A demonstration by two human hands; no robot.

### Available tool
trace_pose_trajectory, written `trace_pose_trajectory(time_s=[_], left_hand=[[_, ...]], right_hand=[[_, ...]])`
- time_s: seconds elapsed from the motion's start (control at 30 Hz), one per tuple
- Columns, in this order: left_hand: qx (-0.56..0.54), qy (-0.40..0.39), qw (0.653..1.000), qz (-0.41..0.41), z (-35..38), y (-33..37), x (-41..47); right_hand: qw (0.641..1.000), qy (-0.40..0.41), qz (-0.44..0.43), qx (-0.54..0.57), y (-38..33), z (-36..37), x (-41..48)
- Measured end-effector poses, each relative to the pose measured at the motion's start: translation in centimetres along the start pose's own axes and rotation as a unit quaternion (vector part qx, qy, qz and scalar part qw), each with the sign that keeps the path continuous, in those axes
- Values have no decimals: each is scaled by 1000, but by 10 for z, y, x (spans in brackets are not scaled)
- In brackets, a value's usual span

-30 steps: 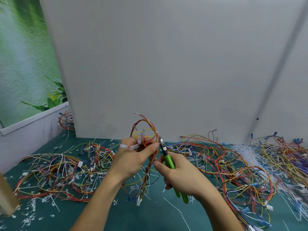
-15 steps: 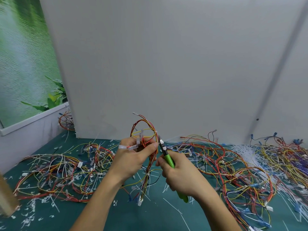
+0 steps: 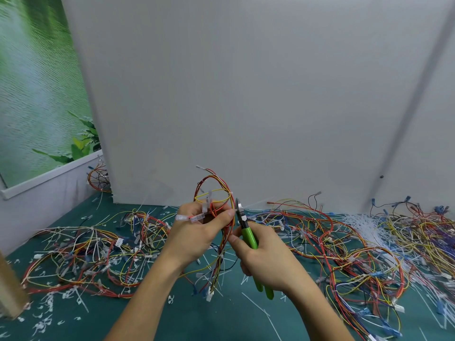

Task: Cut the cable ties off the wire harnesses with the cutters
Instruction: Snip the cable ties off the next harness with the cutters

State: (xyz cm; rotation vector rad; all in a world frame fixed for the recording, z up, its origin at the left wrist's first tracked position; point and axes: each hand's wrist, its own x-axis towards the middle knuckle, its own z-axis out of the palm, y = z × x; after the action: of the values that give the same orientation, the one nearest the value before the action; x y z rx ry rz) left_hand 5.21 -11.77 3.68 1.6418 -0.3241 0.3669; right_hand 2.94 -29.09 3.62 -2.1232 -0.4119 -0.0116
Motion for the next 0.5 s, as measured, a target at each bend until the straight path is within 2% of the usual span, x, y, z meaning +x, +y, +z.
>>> trace_pose_trajectory(time_s=[0.17,0.5], left_hand=[[-14,10,1000,3,1,4,-2],[11,0,1000,12,0,5,-2]], right_hand=[[999,38,-4,-3,1,4,1],[1000,6,2,-15,1,3,2]])
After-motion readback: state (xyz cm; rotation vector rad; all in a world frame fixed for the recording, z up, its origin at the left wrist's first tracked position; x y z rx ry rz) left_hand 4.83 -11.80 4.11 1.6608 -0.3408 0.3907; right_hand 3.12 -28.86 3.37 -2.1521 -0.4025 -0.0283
